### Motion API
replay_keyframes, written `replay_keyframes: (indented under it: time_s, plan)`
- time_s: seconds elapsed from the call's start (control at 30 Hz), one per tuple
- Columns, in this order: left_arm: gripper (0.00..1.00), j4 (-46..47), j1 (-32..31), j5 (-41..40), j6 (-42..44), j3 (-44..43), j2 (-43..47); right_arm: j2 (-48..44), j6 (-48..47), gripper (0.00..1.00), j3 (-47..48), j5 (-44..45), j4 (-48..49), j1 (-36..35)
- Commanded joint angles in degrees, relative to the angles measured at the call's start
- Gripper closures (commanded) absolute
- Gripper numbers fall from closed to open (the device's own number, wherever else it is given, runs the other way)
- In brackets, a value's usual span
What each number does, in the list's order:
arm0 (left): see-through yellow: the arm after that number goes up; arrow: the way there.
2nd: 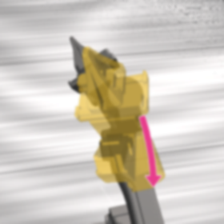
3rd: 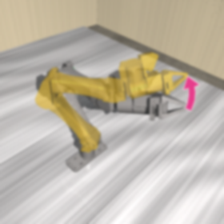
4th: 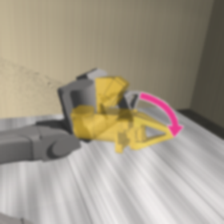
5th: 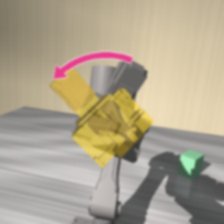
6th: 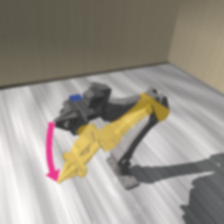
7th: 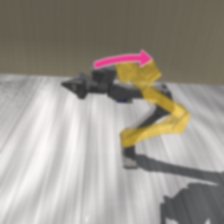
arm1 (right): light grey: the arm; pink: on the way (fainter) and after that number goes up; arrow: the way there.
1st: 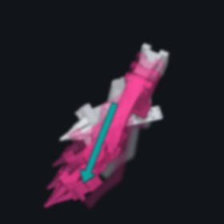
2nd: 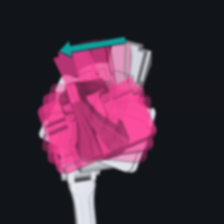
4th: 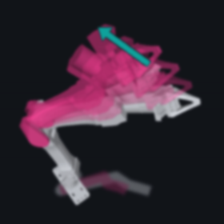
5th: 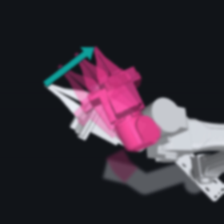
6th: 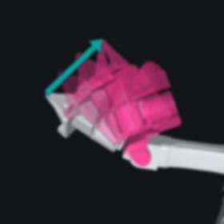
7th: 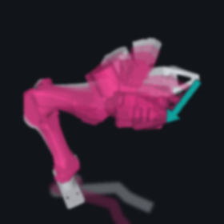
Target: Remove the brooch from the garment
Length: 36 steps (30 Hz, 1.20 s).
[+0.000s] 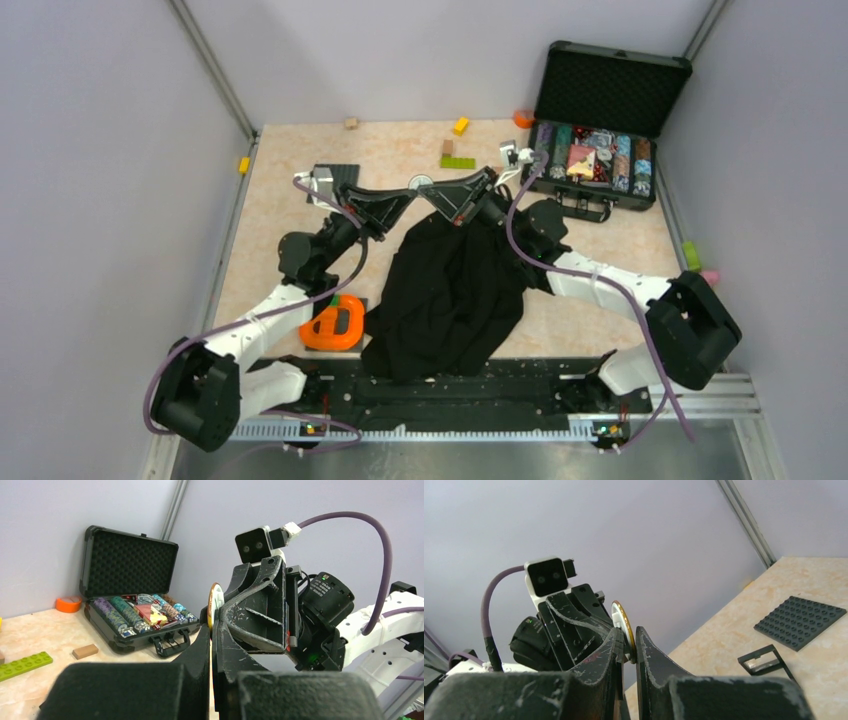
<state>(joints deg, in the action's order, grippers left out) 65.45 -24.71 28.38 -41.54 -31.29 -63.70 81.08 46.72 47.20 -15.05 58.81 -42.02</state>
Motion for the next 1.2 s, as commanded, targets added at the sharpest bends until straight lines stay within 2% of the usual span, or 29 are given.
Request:
replay_keyframes:
  time_s: [0.0, 0.13, 0.27, 0.7, 0.87, 1.17]
  plan:
    - [1.00, 4.81, -2.97, 4.76, -0.43, 0.99, 1.71, 1.35, -0.36, 1.00, -0.69, 8.74, 2.27, 0.20]
    - [1.00, 8.59, -3.26, 2.31, -2.22, 2.52, 1.57, 0.77, -2.12, 1.00, -1.38, 11.32, 1.75, -0.16]
    - [1.00, 8.58, -3.39, 1.60, -2.06, 3.02, 1.90, 0.57, -1.95, 1.00, -2.14, 12.29, 2.93, -0.17]
    - [1.00, 15.73, -3.34, 0.22, -9.08, 3.55, -0.74, 0.45, -0.85, 1.00, -6.59, 16.97, 12.42, -0.24]
    - [1.00, 21.95, -3.36, -2.73, -12.89, 5.14, -2.95, 2.18, -0.34, 1.00, -7.74, 18.06, 17.70, -0.26]
    - [1.00, 26.44, -3.76, -5.75, -13.27, 6.96, -5.14, 3.69, 0.15, 1.00, -8.24, 21.89, 20.83, -0.75]
